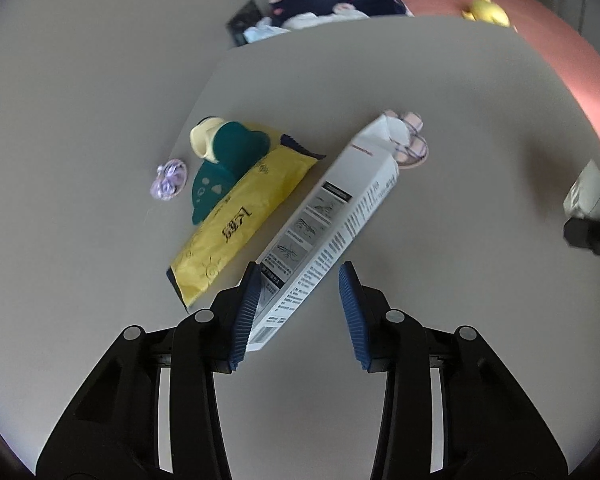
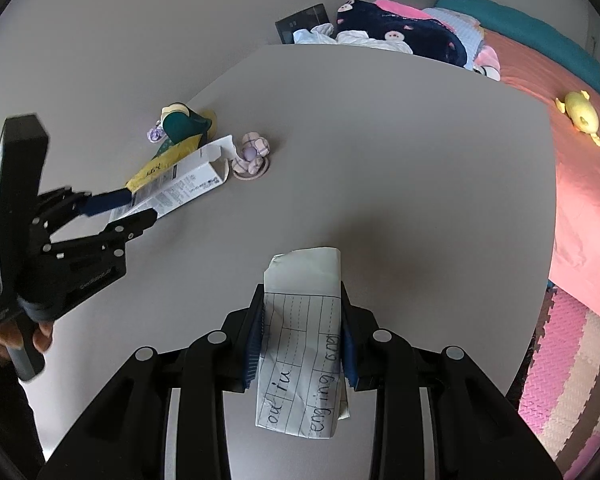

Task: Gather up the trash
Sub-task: 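Grasp the white thermometer box with the left tool while the right tool holds the note, then carry the white box and paper note over the trash bin and release both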

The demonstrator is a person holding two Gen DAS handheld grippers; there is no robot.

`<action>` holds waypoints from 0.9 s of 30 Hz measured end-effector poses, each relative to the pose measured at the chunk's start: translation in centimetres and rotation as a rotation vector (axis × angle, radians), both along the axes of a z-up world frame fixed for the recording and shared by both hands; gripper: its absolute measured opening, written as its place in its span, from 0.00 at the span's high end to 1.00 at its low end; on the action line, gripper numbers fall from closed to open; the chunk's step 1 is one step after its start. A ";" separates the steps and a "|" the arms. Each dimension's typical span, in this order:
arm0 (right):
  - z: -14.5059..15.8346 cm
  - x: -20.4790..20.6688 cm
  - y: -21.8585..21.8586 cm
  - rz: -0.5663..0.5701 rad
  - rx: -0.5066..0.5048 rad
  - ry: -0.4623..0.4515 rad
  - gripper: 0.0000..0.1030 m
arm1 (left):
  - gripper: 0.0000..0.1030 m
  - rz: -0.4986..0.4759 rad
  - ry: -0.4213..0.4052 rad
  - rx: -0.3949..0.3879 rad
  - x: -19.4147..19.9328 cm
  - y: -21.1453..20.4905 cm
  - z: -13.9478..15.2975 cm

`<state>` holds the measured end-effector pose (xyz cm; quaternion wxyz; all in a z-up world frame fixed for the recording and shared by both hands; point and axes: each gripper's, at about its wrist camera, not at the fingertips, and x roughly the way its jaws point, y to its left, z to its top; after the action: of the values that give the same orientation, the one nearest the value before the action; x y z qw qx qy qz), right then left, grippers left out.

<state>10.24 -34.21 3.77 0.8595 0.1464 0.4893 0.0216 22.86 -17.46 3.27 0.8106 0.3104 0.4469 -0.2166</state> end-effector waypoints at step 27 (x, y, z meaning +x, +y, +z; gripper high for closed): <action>1.9 -3.0 -1.8 -0.022 0.067 -0.056 0.67 | 0.71 0.255 0.020 -0.278 -4.4 1.6 2.0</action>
<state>7.26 -35.96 5.69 0.8677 0.1800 0.4621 0.0326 18.45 -15.86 5.30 0.8621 0.1340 0.4563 -0.1750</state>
